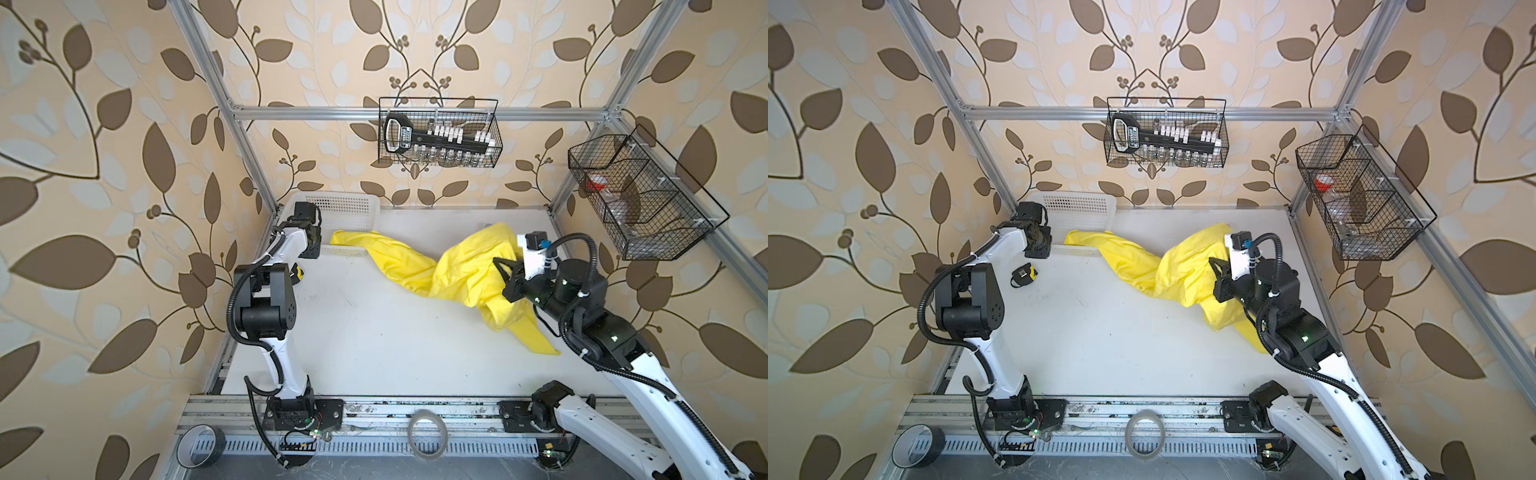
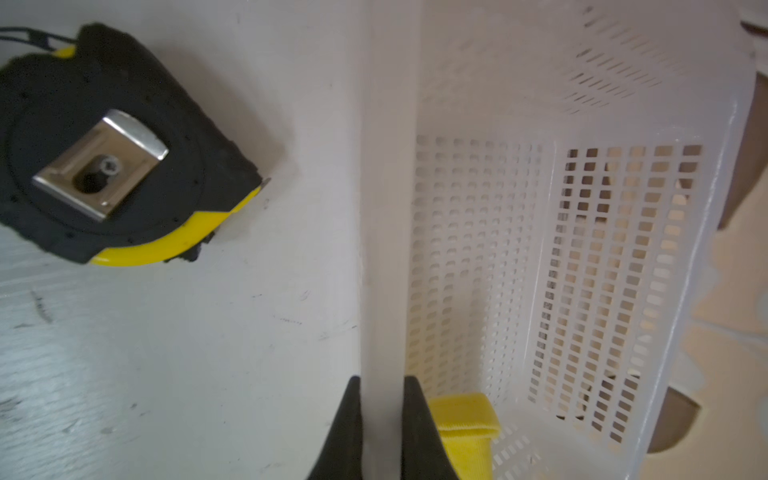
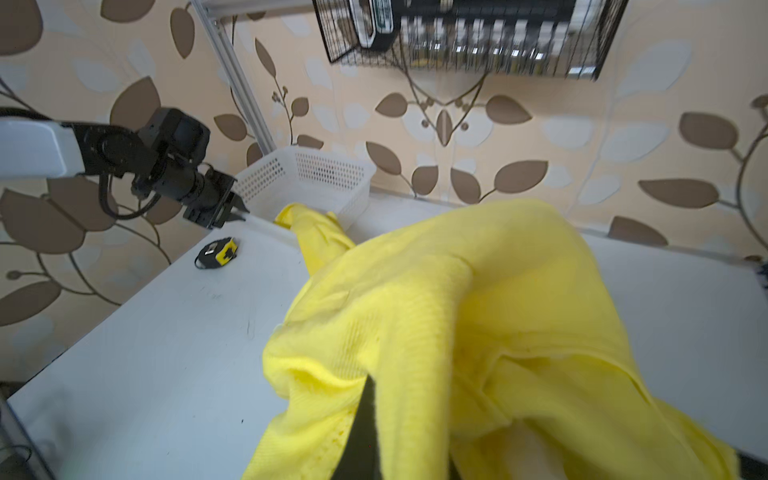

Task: Fold and stack the trousers
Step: 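Lift the trousers out with the right gripper while the left gripper drags the basket away, then lower the trousers onto the table with the right gripper while the left releases the basket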

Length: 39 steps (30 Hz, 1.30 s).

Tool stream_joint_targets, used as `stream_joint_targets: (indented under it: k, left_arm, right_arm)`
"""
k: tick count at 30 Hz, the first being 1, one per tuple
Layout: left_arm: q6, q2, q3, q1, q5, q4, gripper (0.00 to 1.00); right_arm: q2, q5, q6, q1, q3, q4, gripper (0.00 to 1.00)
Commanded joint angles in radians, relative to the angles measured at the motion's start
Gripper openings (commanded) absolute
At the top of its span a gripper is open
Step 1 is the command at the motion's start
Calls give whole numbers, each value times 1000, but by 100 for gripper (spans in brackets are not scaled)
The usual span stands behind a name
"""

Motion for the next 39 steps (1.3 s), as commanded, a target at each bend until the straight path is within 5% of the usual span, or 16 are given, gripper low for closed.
stream_joint_targets:
  k: [1,6,8,17,19,22,24,26,28,33,36,39]
  left_arm:
    - [22,37,45,20,7,-45,0]
    - [39,65,65,28,23,-42,0]
    - [45,70,69,27,28,-43,0]
    - [81,73,77,28,53,-48,0]
    - [92,75,85,28,65,-49,0]
    - [95,76,88,28,85,-51,0]
    - [92,74,94,28,101,-60,9]
    - [93,62,94,27,104,-63,20]
    - [91,47,93,28,98,-62,33]
    - [60,16,86,28,137,-22,46]
    - [70,-12,89,27,159,-13,54]
    - [108,-57,84,27,172,-12,78]
  right_arm:
    - [-45,47,50,1,-5,-33,0]
    - [-143,565,-2,-72,-17,-230,0]
    - [-173,670,-43,-140,-20,-233,0]
    - [-170,741,-167,-406,61,-62,0]
    - [-167,638,-173,-407,98,-35,0]
    - [-172,226,-126,-406,99,39,0]
    - [-133,-28,-86,-401,89,69,0]
    - [-115,-145,-50,-366,51,128,0]
    - [-99,-155,-33,-280,27,166,0]
    - [12,7,-94,48,22,164,0]
    - [84,-15,-89,157,13,207,1]
    - [162,-53,-85,211,-9,263,8]
